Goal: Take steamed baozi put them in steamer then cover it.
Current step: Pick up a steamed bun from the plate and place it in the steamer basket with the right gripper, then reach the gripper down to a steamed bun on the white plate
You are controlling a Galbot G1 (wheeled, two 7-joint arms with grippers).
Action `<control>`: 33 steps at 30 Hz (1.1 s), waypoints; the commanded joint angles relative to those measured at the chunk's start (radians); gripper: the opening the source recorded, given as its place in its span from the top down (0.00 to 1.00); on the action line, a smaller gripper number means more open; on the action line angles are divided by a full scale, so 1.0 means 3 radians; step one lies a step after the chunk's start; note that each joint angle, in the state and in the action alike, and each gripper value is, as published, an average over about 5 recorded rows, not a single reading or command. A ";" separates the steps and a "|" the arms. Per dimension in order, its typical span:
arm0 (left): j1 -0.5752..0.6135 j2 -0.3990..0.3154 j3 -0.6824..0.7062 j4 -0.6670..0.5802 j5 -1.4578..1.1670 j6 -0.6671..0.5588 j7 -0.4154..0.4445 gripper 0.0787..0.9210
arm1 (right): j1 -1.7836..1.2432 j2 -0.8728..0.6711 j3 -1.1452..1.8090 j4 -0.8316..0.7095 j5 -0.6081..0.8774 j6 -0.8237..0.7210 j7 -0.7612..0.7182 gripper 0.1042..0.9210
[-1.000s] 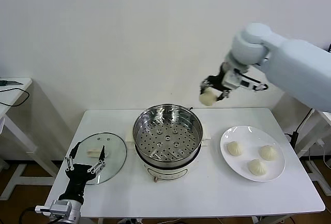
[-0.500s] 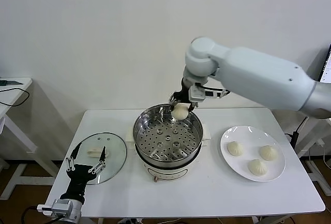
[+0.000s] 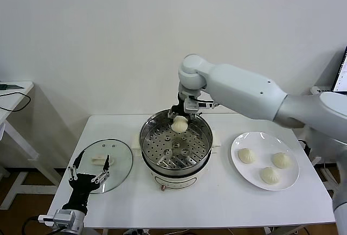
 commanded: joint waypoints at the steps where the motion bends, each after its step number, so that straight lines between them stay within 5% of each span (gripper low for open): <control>1: 0.0001 0.0002 0.0001 0.0005 -0.0002 -0.0011 0.0004 0.12 | -0.0177 0.0294 0.0063 -0.0544 -0.0208 0.0114 0.0092 0.31; 20: 0.0045 -0.0007 -0.0028 0.0005 -0.0002 -0.0053 0.0008 0.12 | -0.0204 0.0350 0.0082 -0.0676 -0.0089 0.0035 0.0117 0.26; 25: 0.0057 -0.0003 -0.0024 -0.0006 -0.0001 -0.0053 0.0007 0.12 | 0.0008 0.0082 0.0048 -0.0380 0.0337 -0.0138 0.0033 0.14; 33: 0.0085 -0.0004 0.0003 -0.0052 0.0005 -0.0053 0.0003 0.12 | 0.0763 -0.0865 -0.0223 0.0365 0.1487 -0.1048 -0.0325 0.12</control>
